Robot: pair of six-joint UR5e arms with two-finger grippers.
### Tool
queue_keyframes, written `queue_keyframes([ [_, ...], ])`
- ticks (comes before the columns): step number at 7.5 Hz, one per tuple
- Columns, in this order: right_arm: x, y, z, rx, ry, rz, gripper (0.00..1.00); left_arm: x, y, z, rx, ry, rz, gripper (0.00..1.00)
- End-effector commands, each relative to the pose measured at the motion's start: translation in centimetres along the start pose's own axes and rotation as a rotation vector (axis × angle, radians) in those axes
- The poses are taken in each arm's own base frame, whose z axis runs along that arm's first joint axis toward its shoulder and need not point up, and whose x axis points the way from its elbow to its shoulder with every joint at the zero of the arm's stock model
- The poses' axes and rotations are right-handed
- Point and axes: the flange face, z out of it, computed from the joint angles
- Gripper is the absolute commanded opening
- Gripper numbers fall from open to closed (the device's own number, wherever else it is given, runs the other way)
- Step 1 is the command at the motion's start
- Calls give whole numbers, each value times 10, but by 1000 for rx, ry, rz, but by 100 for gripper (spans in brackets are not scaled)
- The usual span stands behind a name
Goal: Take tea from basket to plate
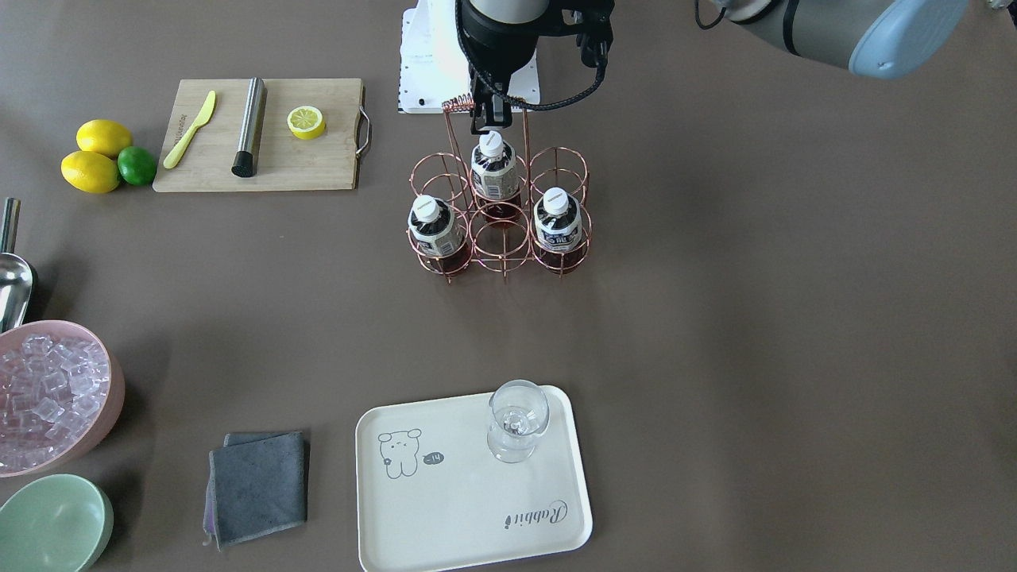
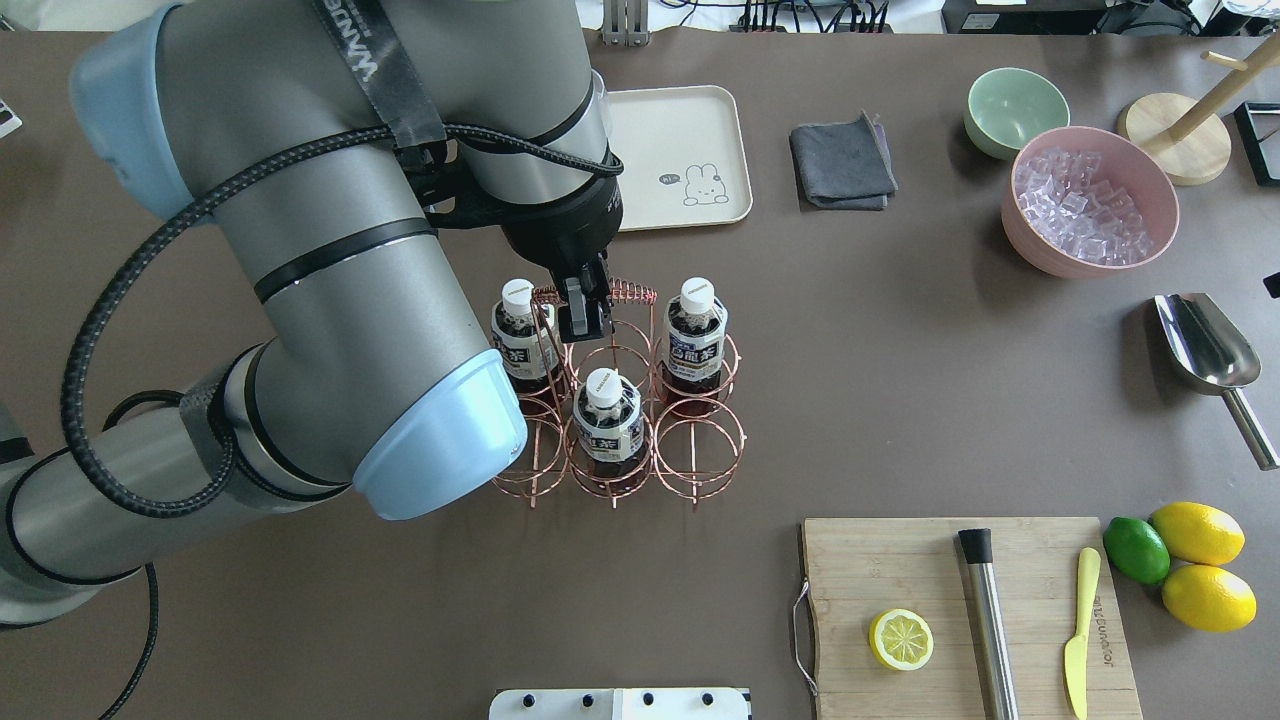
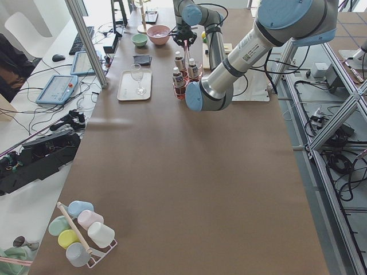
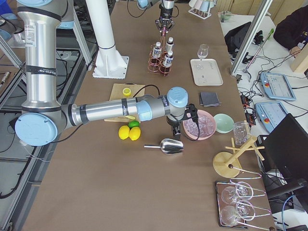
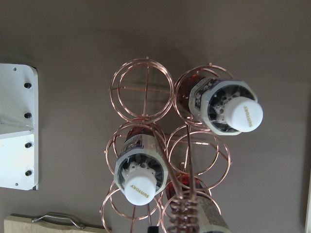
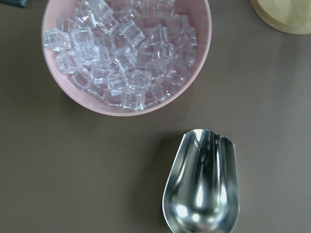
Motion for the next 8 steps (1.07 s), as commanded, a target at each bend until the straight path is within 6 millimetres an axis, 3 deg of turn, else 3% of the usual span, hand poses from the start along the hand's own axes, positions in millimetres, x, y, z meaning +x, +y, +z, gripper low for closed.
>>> queue_keyframes([
  [1, -41, -11, 8, 105, -71, -221, 100, 0, -1, -3, -3, 4, 0, 0],
  [3, -69, -13, 15, 216, -112, -406, 100, 1, -1, -2, -1, 5, -1, 0],
  [5, -111, -5, 16, 355, -214, -491, 100, 2, -2, 0, 1, 4, 0, 0],
  [8, -169, 3, 47, 556, -368, -627, 100, 2, -6, 7, 8, -3, -2, 0],
])
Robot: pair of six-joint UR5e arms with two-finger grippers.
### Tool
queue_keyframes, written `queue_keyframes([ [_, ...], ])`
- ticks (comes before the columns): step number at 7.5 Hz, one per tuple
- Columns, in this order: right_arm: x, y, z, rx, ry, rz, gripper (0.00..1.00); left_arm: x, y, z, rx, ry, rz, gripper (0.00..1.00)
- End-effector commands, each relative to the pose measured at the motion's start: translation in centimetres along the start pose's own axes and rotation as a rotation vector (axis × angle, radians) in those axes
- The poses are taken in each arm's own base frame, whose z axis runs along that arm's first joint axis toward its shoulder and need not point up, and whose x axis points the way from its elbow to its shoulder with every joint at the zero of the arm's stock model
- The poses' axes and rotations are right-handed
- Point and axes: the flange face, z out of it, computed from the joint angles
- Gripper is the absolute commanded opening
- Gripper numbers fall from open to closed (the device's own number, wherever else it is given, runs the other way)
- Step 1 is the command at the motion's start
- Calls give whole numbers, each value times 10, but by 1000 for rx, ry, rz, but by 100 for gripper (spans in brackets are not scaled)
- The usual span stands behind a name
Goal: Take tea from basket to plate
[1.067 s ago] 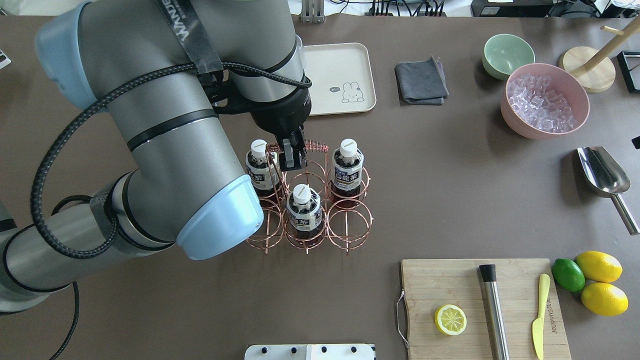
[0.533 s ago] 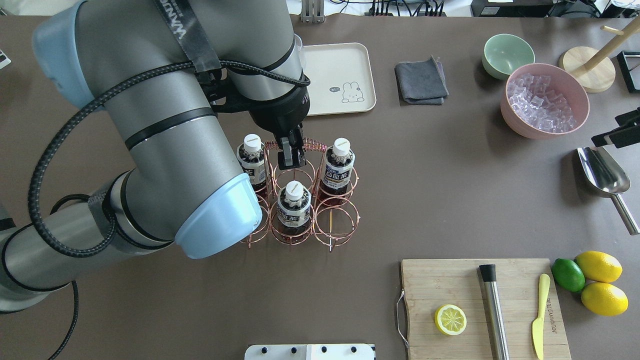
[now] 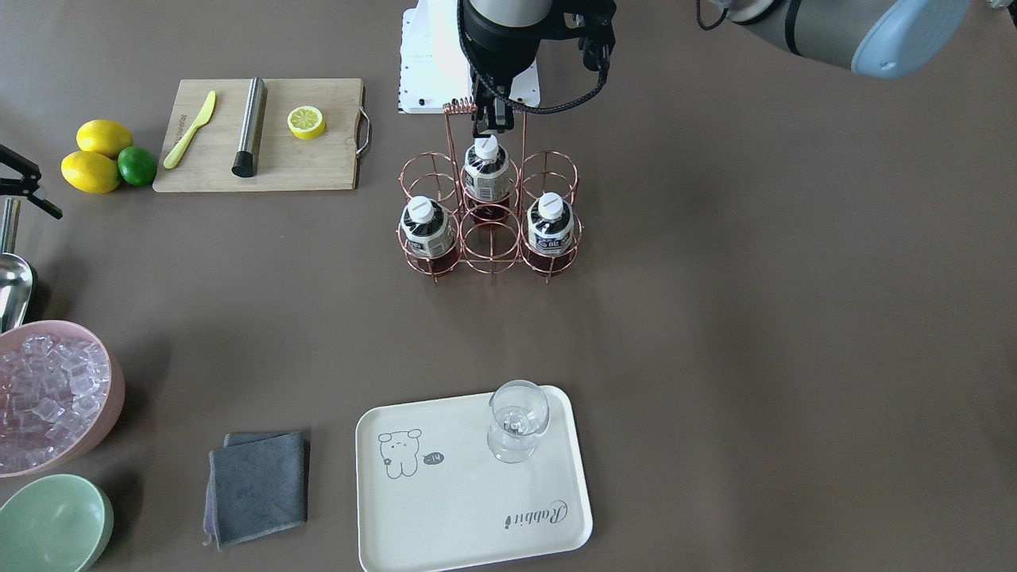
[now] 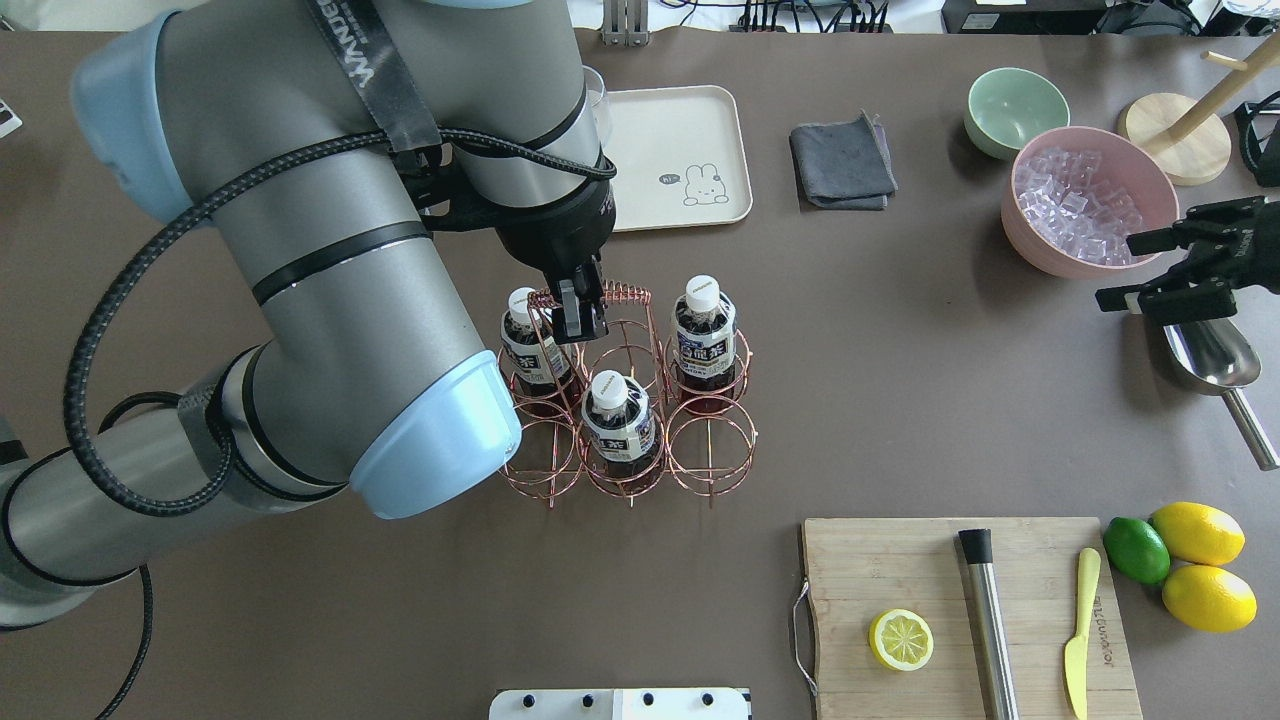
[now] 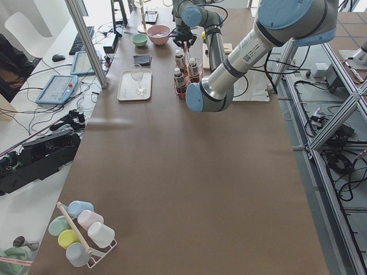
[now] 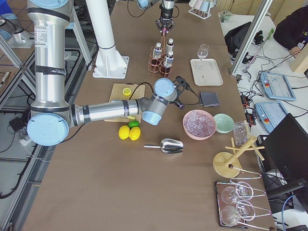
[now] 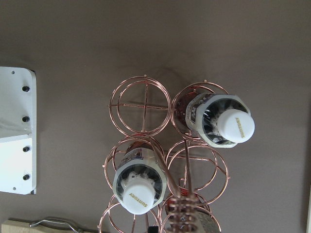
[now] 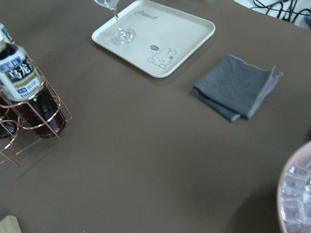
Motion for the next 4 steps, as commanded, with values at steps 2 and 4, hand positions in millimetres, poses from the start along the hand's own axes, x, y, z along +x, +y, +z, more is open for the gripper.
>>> queue_keyframes([
  [2, -61, -5, 68, 308, -141, -186, 100, 0, -1, 2, 2, -3, 0, 0],
  [4, -118, -20, 115, 476, -200, -210, 100, -1, -1, 1, 0, -2, 0, 0],
])
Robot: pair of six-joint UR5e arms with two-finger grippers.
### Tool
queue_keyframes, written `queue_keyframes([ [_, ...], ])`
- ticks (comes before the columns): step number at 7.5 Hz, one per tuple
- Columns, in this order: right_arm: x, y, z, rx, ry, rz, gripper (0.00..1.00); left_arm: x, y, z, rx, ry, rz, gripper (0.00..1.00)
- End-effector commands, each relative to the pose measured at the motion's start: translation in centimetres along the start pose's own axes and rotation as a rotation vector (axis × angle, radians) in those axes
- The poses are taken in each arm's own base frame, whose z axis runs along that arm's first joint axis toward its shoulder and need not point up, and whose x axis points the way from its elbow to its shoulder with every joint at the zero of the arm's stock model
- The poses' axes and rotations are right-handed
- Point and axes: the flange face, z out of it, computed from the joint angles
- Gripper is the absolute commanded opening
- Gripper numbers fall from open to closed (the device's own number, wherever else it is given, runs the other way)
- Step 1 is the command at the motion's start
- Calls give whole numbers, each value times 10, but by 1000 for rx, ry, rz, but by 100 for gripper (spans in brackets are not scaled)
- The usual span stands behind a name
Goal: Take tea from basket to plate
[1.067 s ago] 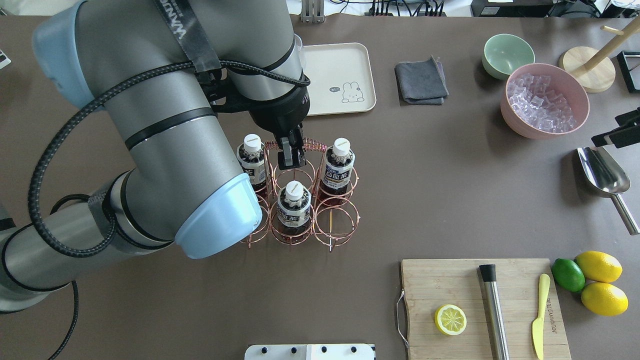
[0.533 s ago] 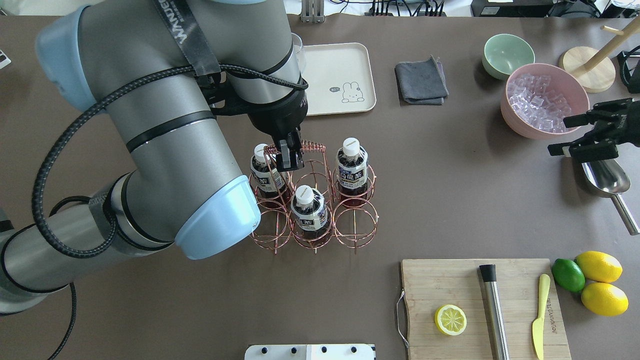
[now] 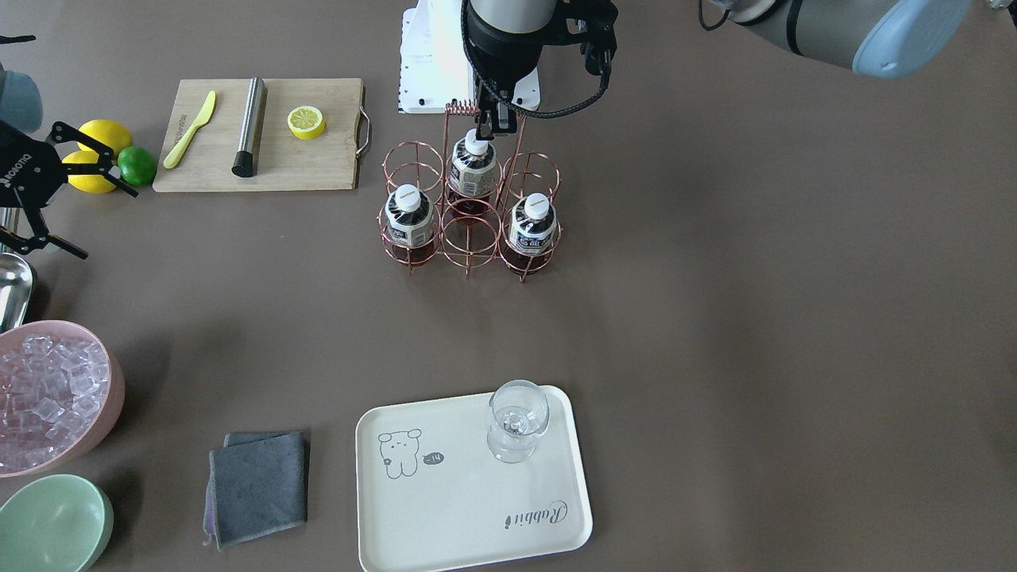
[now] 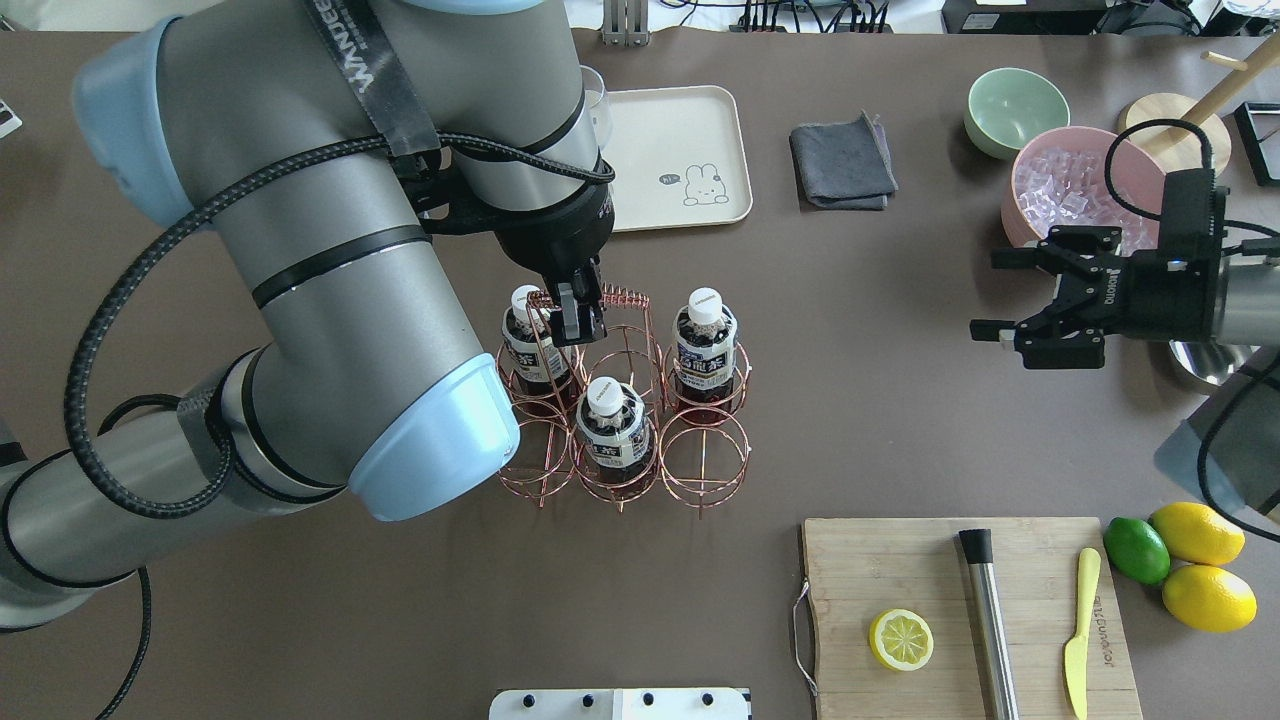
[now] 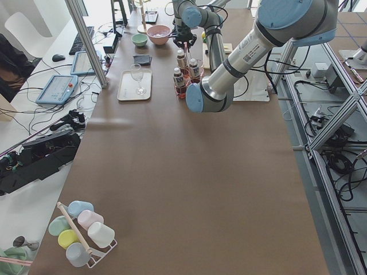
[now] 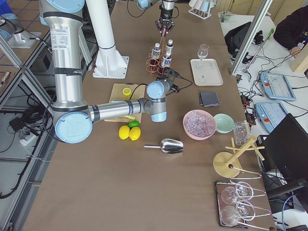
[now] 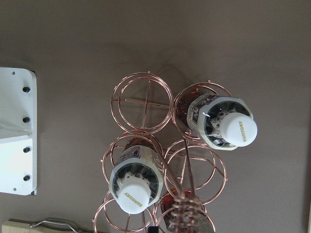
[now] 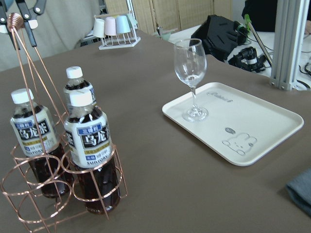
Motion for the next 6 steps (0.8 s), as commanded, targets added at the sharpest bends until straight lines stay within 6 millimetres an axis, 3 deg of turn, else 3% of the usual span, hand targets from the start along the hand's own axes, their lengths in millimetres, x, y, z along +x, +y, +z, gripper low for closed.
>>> queue_keyframes([
  [1, -66, -15, 80, 197, -78, -32, 100, -1, 1, 0, -1, -2, 0, 0],
  [2, -85, -26, 104, 250, -78, -26, 100, -1, 1, -1, -7, 0, 4, 0],
  [6, -118, -39, 138, 333, -42, -12, 100, -1, 2, -4, -14, 5, 8, 0],
])
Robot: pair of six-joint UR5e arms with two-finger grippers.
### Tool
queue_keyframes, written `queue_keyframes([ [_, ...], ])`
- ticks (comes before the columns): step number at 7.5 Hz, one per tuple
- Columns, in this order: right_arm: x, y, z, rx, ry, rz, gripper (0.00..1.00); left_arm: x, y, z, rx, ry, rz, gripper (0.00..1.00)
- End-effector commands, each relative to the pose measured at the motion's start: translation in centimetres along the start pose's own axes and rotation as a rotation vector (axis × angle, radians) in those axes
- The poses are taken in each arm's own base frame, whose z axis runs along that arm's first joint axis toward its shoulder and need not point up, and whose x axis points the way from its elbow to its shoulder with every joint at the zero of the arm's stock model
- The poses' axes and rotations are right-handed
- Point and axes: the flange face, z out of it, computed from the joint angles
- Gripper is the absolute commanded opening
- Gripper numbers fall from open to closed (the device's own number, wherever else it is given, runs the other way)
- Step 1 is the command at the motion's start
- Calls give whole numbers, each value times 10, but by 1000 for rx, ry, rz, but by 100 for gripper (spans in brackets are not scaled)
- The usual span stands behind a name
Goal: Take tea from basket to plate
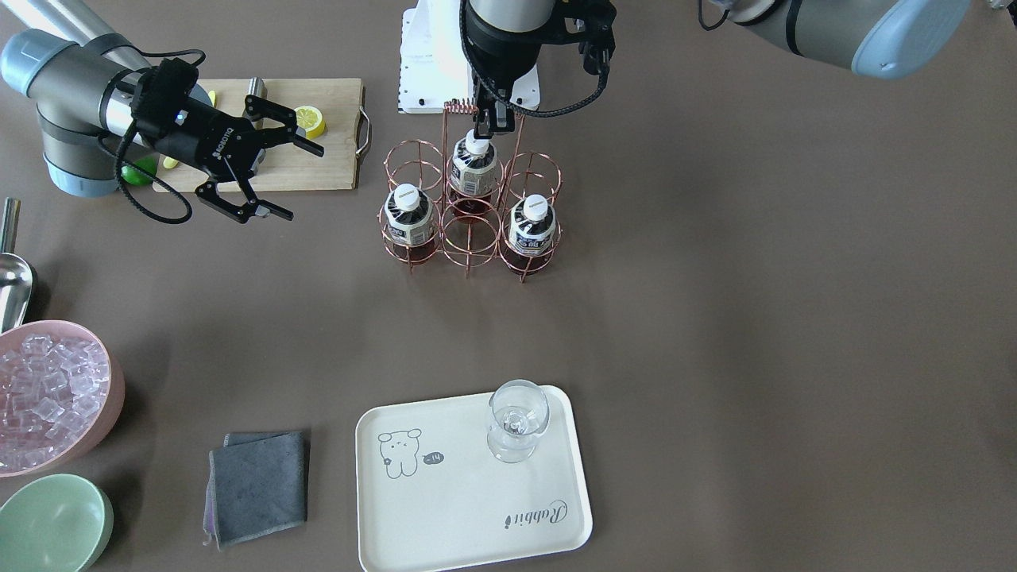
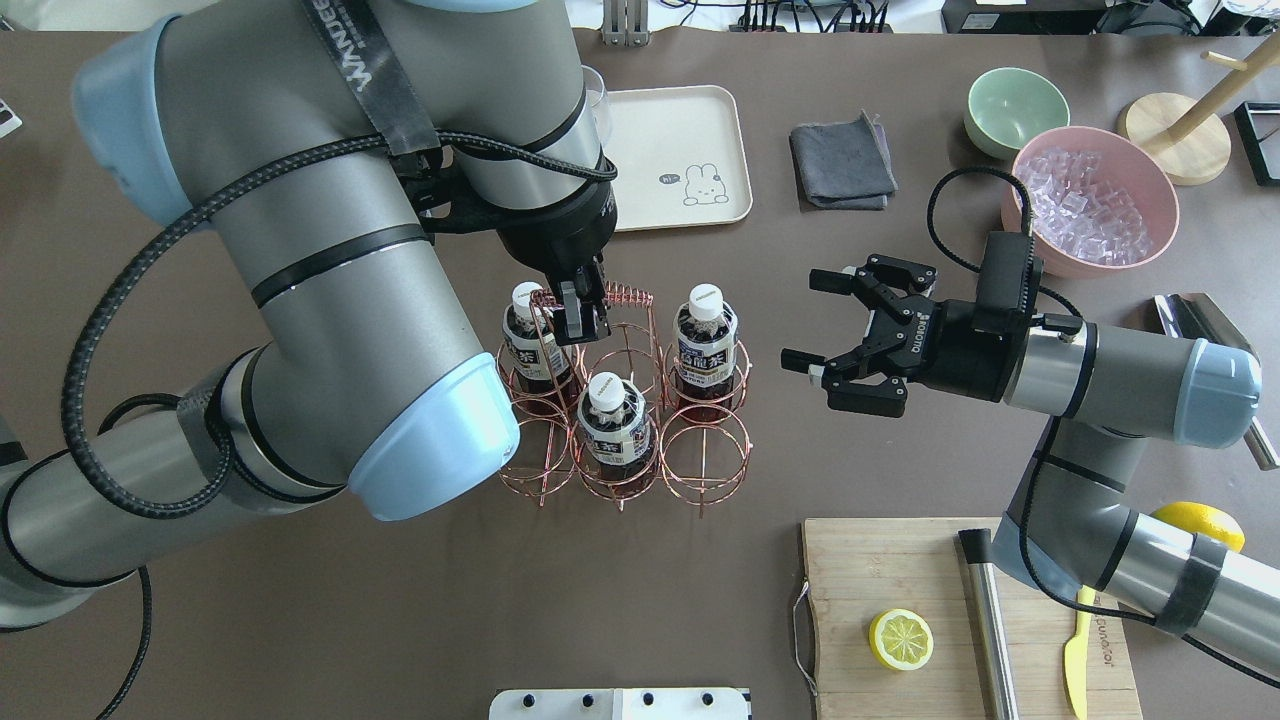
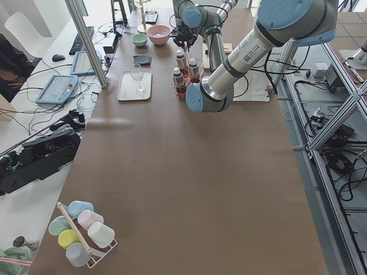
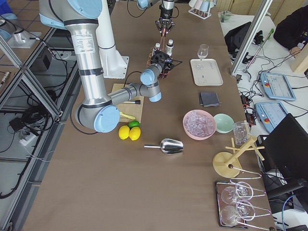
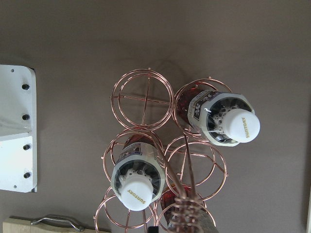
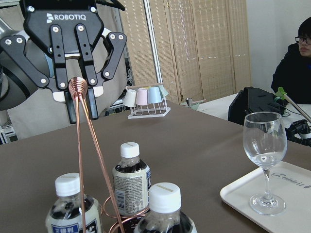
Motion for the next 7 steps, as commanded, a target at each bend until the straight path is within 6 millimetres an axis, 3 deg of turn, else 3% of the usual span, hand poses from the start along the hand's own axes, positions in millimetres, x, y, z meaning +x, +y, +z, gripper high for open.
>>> queue_keyframes([
  [1, -24, 0, 26, 48, 17, 13, 100, 0, 0, -1, -2, 2, 1, 0],
  [3, -27, -9, 48, 31, 65, 1, 100, 0, 0, -2, -4, 3, 3, 0],
  [7, -50, 5, 74, 26, 116, -3, 100, 0, -1, -2, -3, 4, -1, 0],
])
